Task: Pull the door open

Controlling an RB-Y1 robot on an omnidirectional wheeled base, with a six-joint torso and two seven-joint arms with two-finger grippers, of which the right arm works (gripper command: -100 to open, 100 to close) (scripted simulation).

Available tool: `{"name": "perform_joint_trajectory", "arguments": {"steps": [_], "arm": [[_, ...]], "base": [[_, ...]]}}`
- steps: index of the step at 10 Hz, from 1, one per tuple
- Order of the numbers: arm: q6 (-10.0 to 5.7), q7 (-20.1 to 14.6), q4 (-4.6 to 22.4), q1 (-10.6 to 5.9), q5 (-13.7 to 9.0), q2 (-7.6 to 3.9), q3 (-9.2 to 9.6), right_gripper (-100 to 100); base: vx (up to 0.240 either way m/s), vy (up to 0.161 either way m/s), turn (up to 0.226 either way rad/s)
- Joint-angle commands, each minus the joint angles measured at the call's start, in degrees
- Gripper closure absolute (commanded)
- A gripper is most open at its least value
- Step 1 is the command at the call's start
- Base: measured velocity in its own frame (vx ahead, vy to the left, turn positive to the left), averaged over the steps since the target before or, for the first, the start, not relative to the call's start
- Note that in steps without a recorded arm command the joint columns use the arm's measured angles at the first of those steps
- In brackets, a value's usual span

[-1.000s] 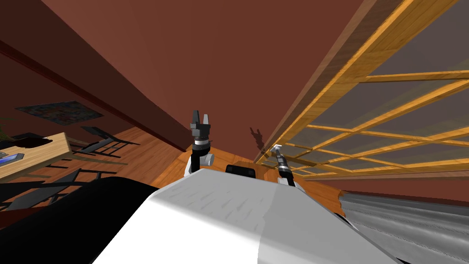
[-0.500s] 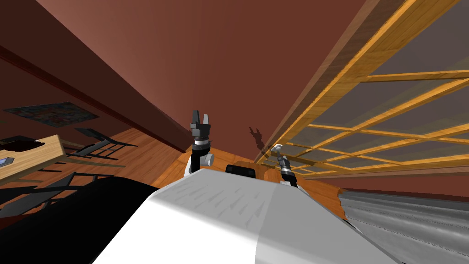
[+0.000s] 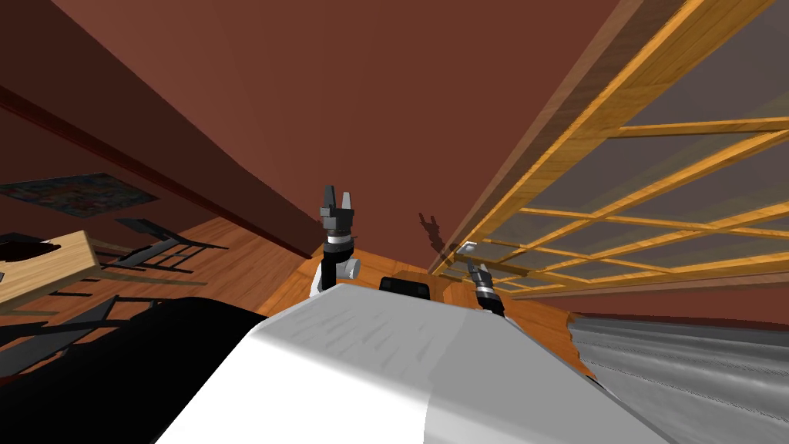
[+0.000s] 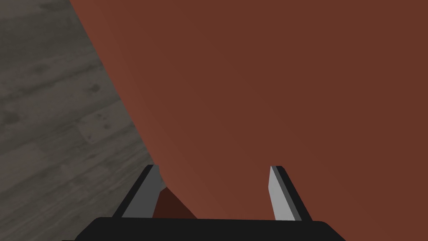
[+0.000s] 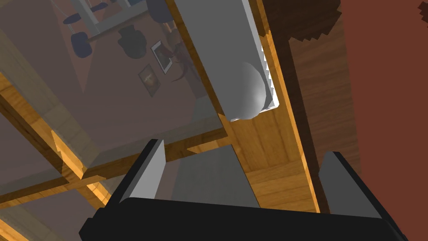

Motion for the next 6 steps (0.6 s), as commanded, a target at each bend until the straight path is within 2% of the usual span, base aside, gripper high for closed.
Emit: {"name": "perform_joint_trajectory", "arguments": {"steps": [1, 6], "arm": [[-0.51, 1.66, 0.20, 0.26, 0.16, -0.24, -0.01, -100], [-2.85, 9.74, 0.93, 2.03, 1.33, -1.71, -0.10, -100]], "base": [[-0.001, 0.024, -0.023], [-0.002, 0.035, -0.035]]}}
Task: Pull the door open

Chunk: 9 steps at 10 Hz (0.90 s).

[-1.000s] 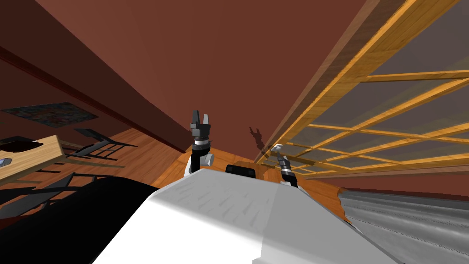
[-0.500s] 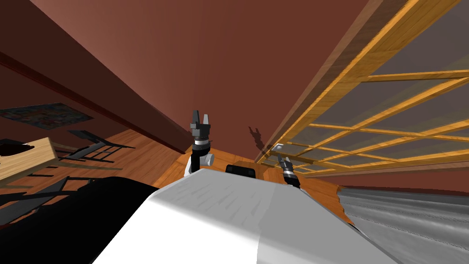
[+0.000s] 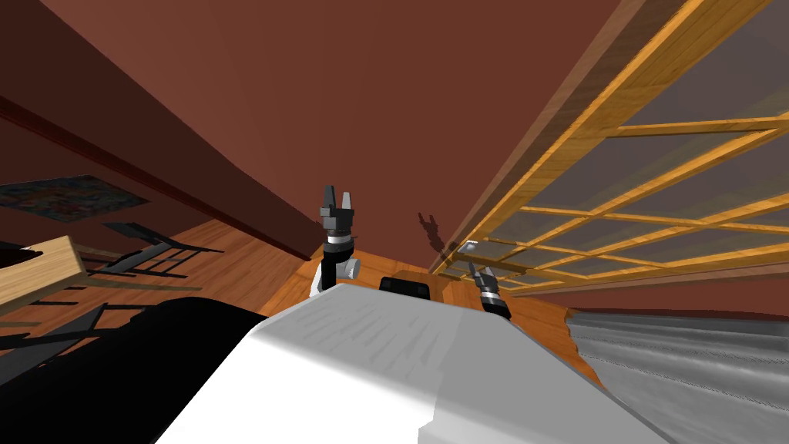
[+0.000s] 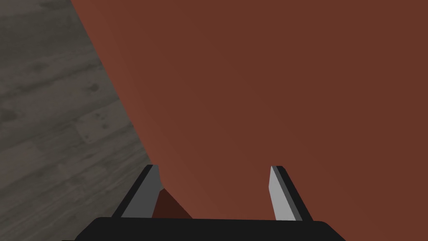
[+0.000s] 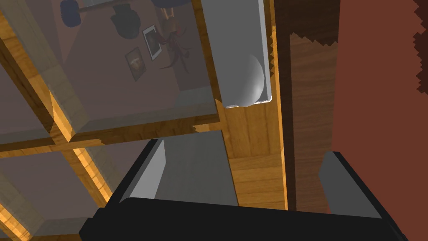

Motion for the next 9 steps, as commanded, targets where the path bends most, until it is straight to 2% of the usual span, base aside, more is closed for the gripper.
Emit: {"name": "perform_joint_trajectory", "arguments": {"steps": [1, 5, 6, 7, 9], "arm": [[-1.20, 2.86, 0.93, 0.29, 0.44, -0.55, -0.02, -100], [-2.93, 8.00, 1.50, 1.64, 1.33, -1.66, -0.09, -100], [-2.74, 7.02, 1.71, 1.31, 1.18, -1.43, -0.07, -100], [-2.53, 7.51, 1.93, 0.93, 1.12, -1.33, -0.28, -100], [-2.08, 7.75, 2.06, 0.47, 1.01, -1.17, -0.51, -100]], "base": [[-0.001, 0.053, -0.053], [-0.002, 0.043, -0.036], [0.000, 0.018, -0.010], [0.108, -0.020, 0.044], [0.191, -0.033, 0.037]]}}
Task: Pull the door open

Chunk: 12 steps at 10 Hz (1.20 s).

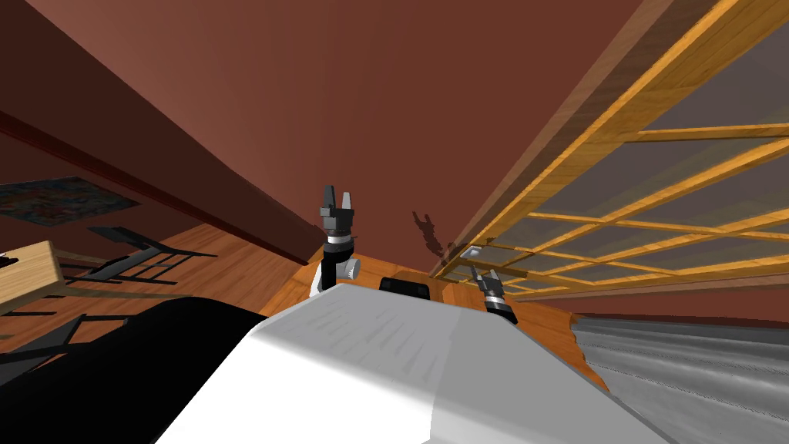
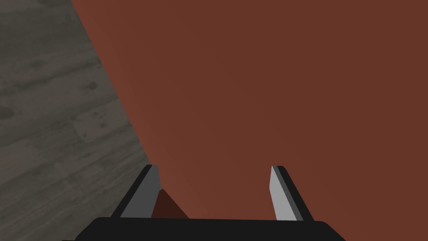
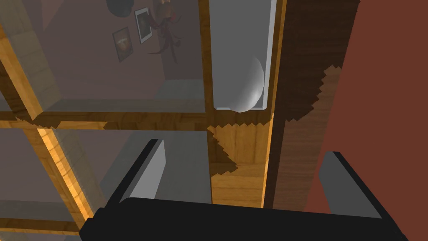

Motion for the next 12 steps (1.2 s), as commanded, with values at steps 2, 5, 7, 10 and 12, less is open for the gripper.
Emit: {"name": "perform_joint_trajectory", "arguments": {"steps": [2, 5, 7, 10, 12], "arm": [[0.79, 0.46, 0.37, -0.91, -0.19, 0.30, -0.42, -100], [1.51, 0.65, -0.32, -0.89, -0.28, 0.41, -0.62, -100], [1.51, 0.65, -0.32, -0.89, -0.28, 0.41, -0.62, 100], [1.51, 0.65, -0.32, -0.89, -0.28, 0.41, -0.62, 100], [1.75, -1.36, -0.39, -0.98, -0.51, 0.56, -0.49, 100]], "base": [[0.219, -0.038, 0.044], [0.158, -0.014, 0.024], [-0.030, 0.005, 0.004], [-0.011, -0.002, 0.004], [-0.010, -0.007, 0.012]]}}
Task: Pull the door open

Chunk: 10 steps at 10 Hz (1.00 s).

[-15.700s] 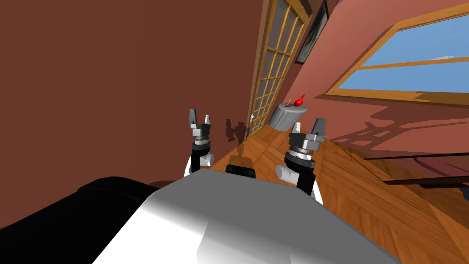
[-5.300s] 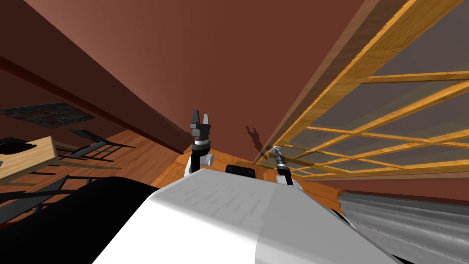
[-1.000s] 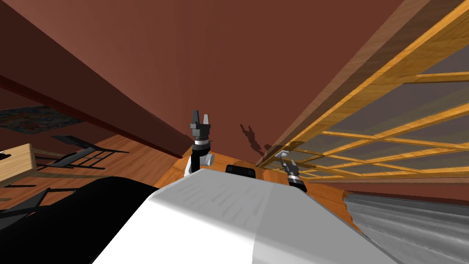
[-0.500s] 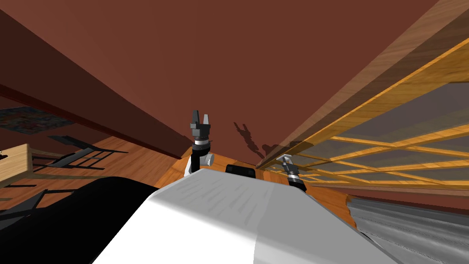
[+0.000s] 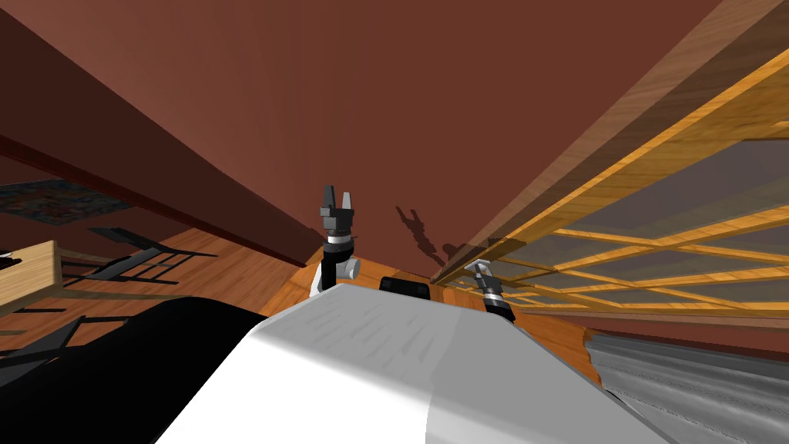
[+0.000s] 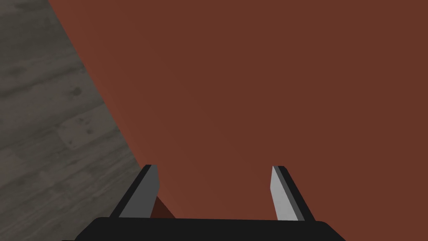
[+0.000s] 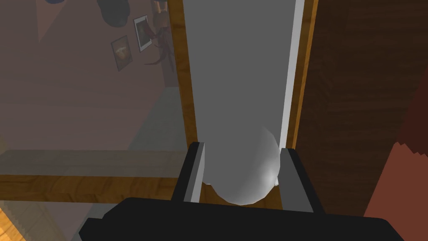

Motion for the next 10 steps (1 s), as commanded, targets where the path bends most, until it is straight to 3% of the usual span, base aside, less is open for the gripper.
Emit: {"name": "perform_joint_trajectory", "arguments": {"steps": [1, 10], "arm": [[0.11, -1.83, -0.05, -0.11, -0.21, 0.13, 0.08, 100], [1.17, -14.52, -0.67, -0.76, -1.99, 1.03, 0.61, 100]], "base": [[-0.032, -0.014, 0.036], [-0.045, -0.019, 0.032]]}}
